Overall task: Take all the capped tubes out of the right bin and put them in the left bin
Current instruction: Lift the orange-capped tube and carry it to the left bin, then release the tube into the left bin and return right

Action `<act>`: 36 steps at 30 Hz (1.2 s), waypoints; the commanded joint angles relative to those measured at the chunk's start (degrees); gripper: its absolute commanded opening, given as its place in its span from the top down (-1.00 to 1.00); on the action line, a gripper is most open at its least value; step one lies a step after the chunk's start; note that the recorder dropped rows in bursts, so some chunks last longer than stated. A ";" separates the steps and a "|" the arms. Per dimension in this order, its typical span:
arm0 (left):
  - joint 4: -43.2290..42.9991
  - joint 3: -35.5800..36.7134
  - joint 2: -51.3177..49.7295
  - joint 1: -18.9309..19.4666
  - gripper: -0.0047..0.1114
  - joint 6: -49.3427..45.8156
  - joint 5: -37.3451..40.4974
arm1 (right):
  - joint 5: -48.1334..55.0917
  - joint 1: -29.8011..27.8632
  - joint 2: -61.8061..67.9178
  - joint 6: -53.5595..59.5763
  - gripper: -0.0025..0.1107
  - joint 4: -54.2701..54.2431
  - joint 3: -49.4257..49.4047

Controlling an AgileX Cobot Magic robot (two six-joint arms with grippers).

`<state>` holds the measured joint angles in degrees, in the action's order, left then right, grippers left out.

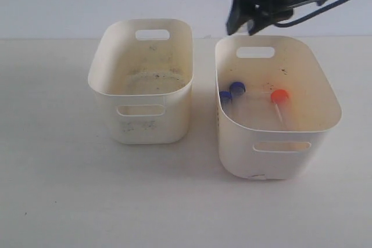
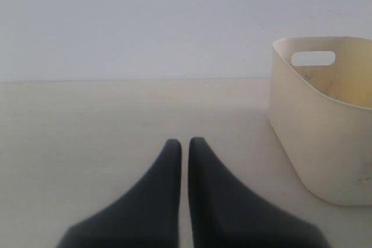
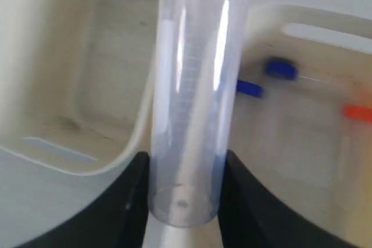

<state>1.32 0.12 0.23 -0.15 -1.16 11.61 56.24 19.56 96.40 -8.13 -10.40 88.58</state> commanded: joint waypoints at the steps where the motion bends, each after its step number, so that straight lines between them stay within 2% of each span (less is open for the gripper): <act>1: 0.19 -0.12 -0.23 -0.41 0.85 0.24 -0.71 | -11.08 6.34 2.30 1.31 0.96 -4.34 0.14; 9: 0.19 -0.12 -0.23 -0.41 0.85 0.24 -0.71 | -24.74 12.38 10.10 1.19 0.94 -5.35 0.14; 11: 0.19 -0.12 -0.23 -0.41 0.85 0.24 -0.71 | -25.56 12.39 11.78 1.19 0.82 -5.35 0.14; 13: 0.19 -0.12 -0.23 -0.41 0.85 0.24 -0.71 | -25.57 12.39 13.05 1.19 0.56 -5.35 0.14; 17: 0.19 -0.12 -0.23 -0.41 0.85 0.24 -0.71 | -26.64 12.39 13.58 1.19 -0.16 -5.50 0.14; 18: 0.19 -0.12 -0.23 -0.41 0.85 0.24 -0.71 | -27.03 12.39 13.58 1.19 -0.28 -5.61 0.14; 19: 0.19 -0.12 -0.23 -0.41 0.85 0.24 -0.71 | -27.32 12.39 13.43 1.19 -0.31 -5.61 0.14; 22: 0.19 -0.12 -0.23 -0.41 0.85 0.24 -0.71 | -27.15 12.39 13.33 1.19 -0.22 -5.61 0.14; 27: 0.19 -0.12 -0.23 -0.41 0.85 0.24 -0.71 | -26.52 12.27 9.93 1.19 0.10 -4.28 0.14; 29: 0.19 -0.12 -0.23 -0.41 0.85 0.24 -0.71 | -25.57 12.27 7.16 1.19 0.31 0.04 0.14; 31: 0.19 -0.12 -0.23 -0.41 0.85 0.24 -0.71 | -23.36 12.02 4.27 0.59 0.62 6.47 0.14; 33: 0.19 -0.12 -0.23 -0.41 0.85 0.24 -0.71 | -20.25 10.69 2.10 -0.83 0.95 8.54 0.14; 36: 0.19 -0.12 -0.23 -0.41 0.85 0.24 -0.71 | -13.33 6.03 0.25 -2.15 0.96 8.65 0.04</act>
<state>1.32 0.12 0.23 -0.15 -1.16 11.61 36.43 29.43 98.31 -9.10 -3.99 88.58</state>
